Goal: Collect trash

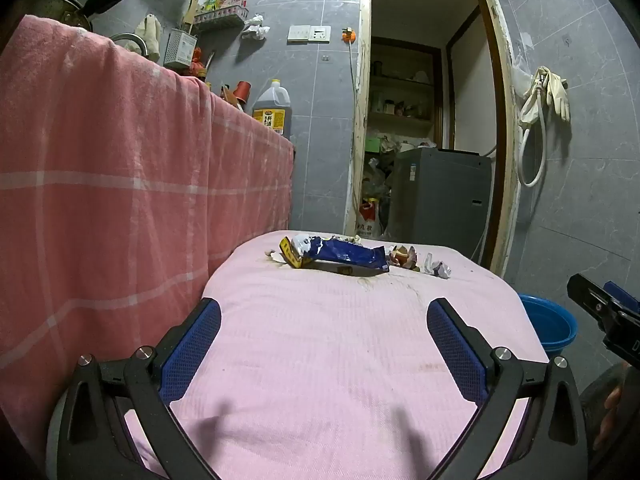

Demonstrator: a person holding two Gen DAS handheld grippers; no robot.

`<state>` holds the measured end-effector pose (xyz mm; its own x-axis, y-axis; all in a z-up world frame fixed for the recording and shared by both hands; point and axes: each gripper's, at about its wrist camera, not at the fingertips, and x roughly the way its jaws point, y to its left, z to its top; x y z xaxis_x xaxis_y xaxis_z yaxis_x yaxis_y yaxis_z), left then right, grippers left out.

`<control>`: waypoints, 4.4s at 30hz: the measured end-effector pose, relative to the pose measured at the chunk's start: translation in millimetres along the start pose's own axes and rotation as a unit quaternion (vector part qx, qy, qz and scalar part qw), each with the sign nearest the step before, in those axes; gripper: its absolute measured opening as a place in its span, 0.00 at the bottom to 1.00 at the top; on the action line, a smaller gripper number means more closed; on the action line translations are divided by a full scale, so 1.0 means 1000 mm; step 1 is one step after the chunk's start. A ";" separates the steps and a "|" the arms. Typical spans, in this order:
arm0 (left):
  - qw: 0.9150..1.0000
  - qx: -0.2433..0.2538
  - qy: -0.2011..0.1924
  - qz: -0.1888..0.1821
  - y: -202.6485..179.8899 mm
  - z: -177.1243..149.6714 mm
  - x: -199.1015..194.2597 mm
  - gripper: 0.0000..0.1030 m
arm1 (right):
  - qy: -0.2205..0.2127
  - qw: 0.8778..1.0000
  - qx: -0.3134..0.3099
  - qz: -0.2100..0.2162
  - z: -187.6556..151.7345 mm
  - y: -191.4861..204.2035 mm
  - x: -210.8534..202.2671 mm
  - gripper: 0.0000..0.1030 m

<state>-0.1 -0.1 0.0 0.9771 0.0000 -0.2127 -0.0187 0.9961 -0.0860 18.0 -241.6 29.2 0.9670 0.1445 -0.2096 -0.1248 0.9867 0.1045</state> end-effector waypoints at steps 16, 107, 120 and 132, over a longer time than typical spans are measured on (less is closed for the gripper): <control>1.000 -0.001 0.001 -0.001 0.000 0.000 0.000 0.98 | 0.000 1.000 0.001 0.000 0.000 0.000 0.000 1.00; 1.000 -0.001 0.002 -0.001 -0.002 0.000 0.001 0.98 | 0.000 1.000 0.002 0.000 -0.001 0.000 0.001 1.00; 1.000 0.002 0.006 0.005 -0.006 -0.006 0.005 0.98 | 0.006 1.000 0.004 -0.002 0.000 0.000 0.002 1.00; 1.000 0.012 0.002 -0.001 -0.003 0.003 0.013 0.98 | 0.006 1.000 0.017 0.002 0.006 -0.003 0.010 1.00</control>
<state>13.3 -3.1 0.4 0.9762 -0.0020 -0.2167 -0.0118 0.9980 -0.0621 29.3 -243.5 33.0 0.9638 0.1501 -0.2203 -0.1215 0.9830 0.1379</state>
